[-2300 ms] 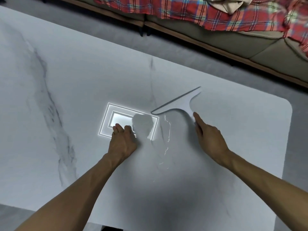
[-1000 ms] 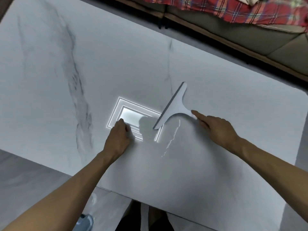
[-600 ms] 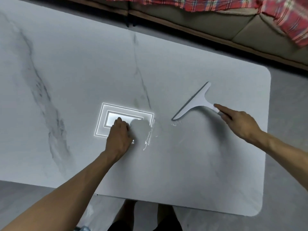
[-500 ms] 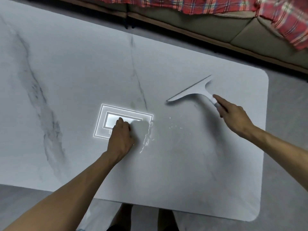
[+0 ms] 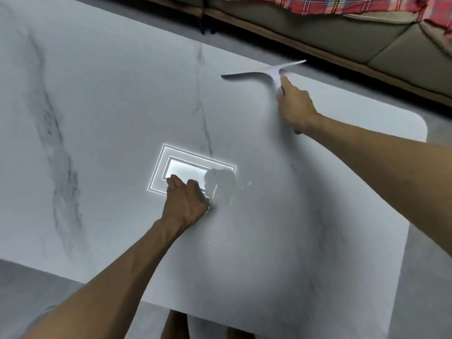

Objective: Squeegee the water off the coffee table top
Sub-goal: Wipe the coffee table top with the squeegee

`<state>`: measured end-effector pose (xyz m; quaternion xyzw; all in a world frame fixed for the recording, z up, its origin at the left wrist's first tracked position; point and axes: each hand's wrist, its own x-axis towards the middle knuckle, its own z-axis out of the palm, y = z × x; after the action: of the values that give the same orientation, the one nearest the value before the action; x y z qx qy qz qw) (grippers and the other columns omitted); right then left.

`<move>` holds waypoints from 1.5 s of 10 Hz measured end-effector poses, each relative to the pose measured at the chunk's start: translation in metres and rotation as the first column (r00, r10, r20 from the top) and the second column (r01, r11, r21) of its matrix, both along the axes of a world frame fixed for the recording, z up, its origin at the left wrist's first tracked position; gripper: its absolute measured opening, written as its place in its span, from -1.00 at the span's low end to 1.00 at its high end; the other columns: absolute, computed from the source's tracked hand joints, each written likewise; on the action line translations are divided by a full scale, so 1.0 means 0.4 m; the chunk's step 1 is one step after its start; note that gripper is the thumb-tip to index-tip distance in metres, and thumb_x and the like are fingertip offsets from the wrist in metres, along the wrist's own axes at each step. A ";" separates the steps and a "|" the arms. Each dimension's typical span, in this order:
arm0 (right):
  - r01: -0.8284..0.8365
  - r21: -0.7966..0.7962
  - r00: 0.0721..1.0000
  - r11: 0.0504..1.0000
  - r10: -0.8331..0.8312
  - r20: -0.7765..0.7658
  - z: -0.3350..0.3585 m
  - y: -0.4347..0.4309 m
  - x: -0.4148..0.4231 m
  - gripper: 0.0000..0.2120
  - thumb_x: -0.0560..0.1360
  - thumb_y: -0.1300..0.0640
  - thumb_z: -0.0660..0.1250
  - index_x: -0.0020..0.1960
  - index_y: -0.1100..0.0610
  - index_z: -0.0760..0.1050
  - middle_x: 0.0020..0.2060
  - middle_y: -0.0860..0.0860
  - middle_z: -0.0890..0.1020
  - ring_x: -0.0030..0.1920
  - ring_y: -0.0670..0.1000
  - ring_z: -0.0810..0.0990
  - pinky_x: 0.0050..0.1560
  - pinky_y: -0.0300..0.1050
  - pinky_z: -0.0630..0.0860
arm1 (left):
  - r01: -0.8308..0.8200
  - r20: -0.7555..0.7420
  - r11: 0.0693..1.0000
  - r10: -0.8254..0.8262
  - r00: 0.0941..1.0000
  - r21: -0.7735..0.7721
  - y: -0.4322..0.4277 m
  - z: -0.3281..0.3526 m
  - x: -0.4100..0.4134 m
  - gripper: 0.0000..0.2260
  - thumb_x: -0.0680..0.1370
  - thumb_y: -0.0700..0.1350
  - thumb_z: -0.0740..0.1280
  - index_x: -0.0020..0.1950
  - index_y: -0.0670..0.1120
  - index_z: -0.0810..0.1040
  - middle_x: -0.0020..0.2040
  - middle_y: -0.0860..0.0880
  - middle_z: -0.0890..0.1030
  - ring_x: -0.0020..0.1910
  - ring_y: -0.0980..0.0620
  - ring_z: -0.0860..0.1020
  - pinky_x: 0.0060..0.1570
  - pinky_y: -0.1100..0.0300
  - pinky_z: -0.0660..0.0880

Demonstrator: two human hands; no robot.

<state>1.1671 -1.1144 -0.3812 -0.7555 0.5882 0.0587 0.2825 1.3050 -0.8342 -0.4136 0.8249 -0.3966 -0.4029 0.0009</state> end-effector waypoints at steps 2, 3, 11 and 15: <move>-0.228 -0.026 0.972 0.973 0.226 -0.057 0.023 0.188 -0.238 -0.55 0.66 0.09 0.02 0.54 -0.01 0.10 -0.01 0.32 0.61 -0.04 0.34 0.59 -0.03 0.09 0.46 | 0.153 0.091 0.988 -0.151 0.984 -0.019 -0.008 0.022 -0.012 -0.40 0.30 -0.55 -0.27 -0.05 -0.40 0.54 -0.14 -0.24 0.55 -0.02 -0.39 0.55 -0.11 -0.15 0.47; -0.257 0.118 0.954 0.959 0.271 -0.128 0.074 0.328 -0.400 -0.49 0.66 0.07 0.01 0.58 -0.06 -0.03 -0.04 0.17 0.63 -0.08 0.23 0.60 -0.06 0.01 0.50 | 0.054 0.031 0.998 -0.055 0.998 0.046 -0.019 0.038 -0.022 -0.72 0.30 -0.53 0.15 -0.09 -0.41 0.56 -0.06 -0.40 0.54 -0.04 -0.37 0.56 -0.36 0.24 0.22; 0.123 0.185 0.984 0.975 -0.095 -0.151 0.086 0.317 -0.381 -0.47 0.64 0.10 -0.01 0.57 -0.06 -0.09 0.03 0.30 0.57 -0.08 0.27 0.61 -0.07 0.07 0.54 | -0.050 -0.118 0.992 0.064 0.991 0.117 -0.039 0.028 -0.015 -0.67 0.50 -0.31 0.13 0.19 -0.43 0.45 0.24 -0.46 0.39 0.22 -0.56 0.39 0.13 -0.35 0.46; 0.128 0.092 0.991 0.988 -0.123 -0.060 0.136 0.230 -0.308 -0.56 0.65 0.00 -0.03 0.52 -0.02 0.06 -0.15 0.31 0.61 -0.23 0.29 0.61 -0.24 0.09 0.54 | 0.185 0.152 0.958 -0.221 0.963 0.218 -0.004 0.022 -0.024 -0.19 0.29 0.01 -0.36 0.35 -0.27 0.33 0.37 -0.55 0.18 0.44 -0.46 0.13 0.40 -0.11 0.22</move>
<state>1.0438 -1.0222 -0.3268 -0.7007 0.6386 0.0894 0.3054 1.2954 -0.8359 -0.4046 0.8076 -0.4350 -0.3651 -0.1589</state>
